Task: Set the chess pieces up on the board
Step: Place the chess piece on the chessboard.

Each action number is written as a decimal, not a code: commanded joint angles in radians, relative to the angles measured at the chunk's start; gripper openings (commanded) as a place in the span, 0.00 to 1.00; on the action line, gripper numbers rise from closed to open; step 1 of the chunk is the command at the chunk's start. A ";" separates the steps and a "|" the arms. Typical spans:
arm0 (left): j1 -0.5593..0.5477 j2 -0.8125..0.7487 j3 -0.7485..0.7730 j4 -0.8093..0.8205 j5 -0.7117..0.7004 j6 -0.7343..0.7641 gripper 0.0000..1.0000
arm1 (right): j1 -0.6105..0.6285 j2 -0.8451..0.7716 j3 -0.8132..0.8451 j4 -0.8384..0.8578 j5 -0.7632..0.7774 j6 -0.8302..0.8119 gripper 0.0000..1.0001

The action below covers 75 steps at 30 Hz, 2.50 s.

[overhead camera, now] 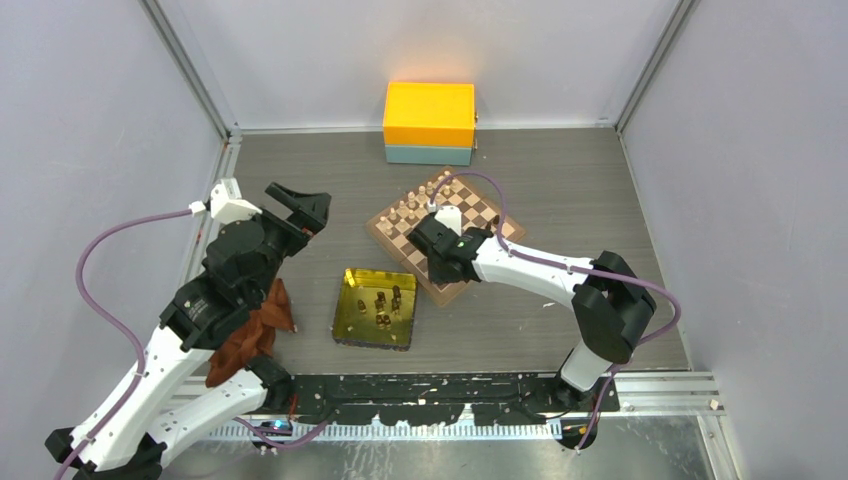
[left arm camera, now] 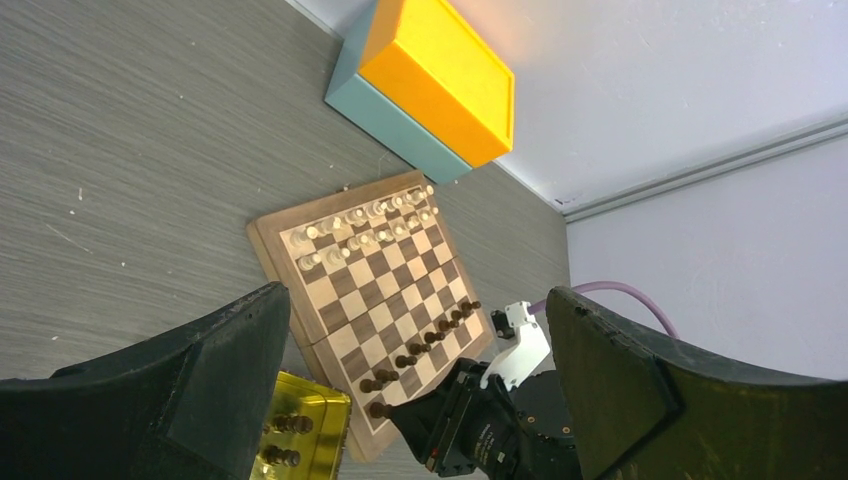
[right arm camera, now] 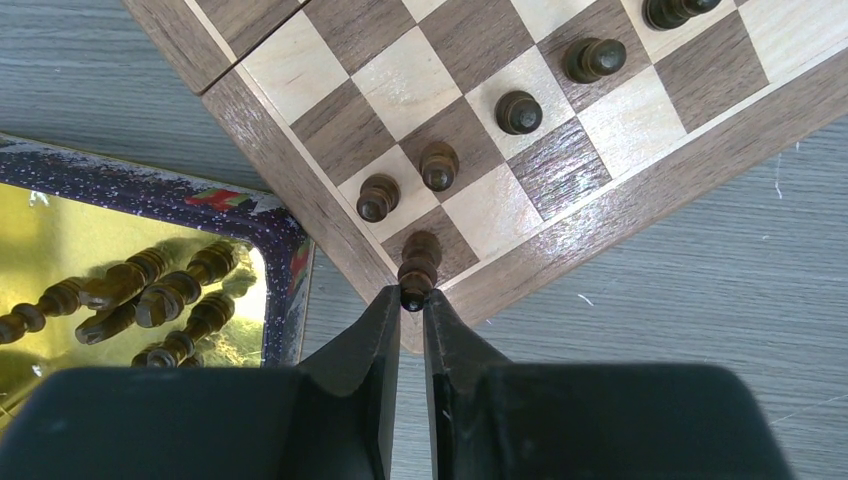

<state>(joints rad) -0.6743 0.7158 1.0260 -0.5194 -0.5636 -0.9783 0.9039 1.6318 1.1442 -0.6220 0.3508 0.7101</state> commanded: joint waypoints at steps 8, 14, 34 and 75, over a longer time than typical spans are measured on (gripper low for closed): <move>-0.004 0.002 0.004 0.057 0.014 0.025 1.00 | 0.007 -0.033 -0.005 -0.044 0.039 0.013 0.31; -0.005 0.004 0.003 0.060 0.020 0.027 1.00 | 0.009 -0.039 0.004 -0.047 0.047 0.005 0.33; -0.004 -0.007 0.005 0.062 0.016 0.039 1.00 | 0.024 -0.006 0.070 -0.042 0.030 -0.038 0.34; -0.005 -0.068 -0.055 0.082 -0.102 0.102 1.00 | 0.155 0.099 0.291 -0.033 -0.003 -0.160 0.32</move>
<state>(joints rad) -0.6750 0.6735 1.0058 -0.5030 -0.5823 -0.9176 1.0428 1.7115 1.3682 -0.6884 0.3672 0.5797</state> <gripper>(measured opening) 0.996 0.321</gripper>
